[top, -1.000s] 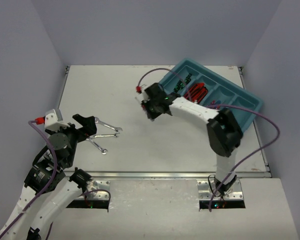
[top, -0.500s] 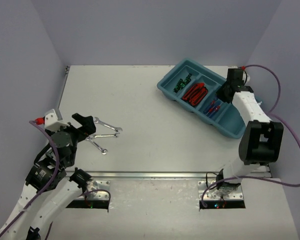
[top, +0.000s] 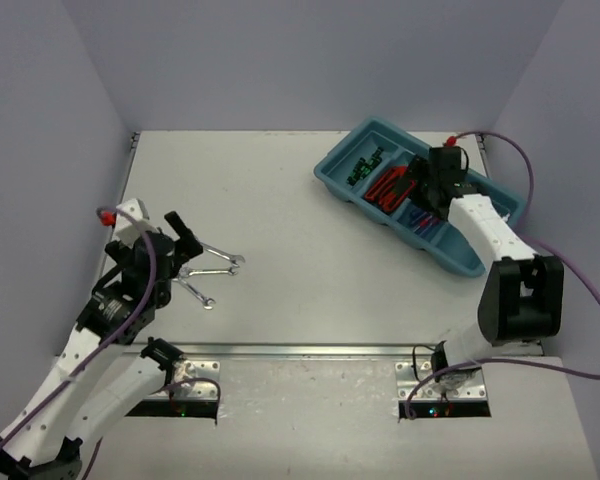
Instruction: Sort the tools into containers
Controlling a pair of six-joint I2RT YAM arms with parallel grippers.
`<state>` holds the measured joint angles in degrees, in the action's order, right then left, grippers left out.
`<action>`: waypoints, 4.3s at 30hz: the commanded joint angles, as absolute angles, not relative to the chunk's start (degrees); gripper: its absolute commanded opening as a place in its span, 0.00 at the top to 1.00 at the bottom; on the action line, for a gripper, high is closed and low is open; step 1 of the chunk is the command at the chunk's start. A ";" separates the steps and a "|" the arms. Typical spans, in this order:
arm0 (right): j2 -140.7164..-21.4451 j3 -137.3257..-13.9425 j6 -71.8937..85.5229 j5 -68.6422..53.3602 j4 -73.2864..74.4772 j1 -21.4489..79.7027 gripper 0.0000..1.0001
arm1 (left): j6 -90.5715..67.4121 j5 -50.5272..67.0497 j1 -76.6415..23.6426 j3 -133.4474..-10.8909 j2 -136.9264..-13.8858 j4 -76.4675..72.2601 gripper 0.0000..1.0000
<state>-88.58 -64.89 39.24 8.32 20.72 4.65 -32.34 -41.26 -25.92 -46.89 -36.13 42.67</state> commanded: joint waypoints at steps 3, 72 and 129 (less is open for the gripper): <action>-82.56 -65.52 25.97 3.97 21.22 14.59 0.01 | -44.17 -33.67 -23.29 -53.58 -59.96 43.95 0.00; -87.07 -56.73 25.02 -45.14 0.51 18.55 0.02 | -49.23 4.53 -15.29 -48.20 -85.61 6.46 1.00; -76.25 -53.79 31.55 20.04 24.88 -11.35 1.00 | -36.30 -21.28 -27.07 -51.07 -46.79 44.72 0.00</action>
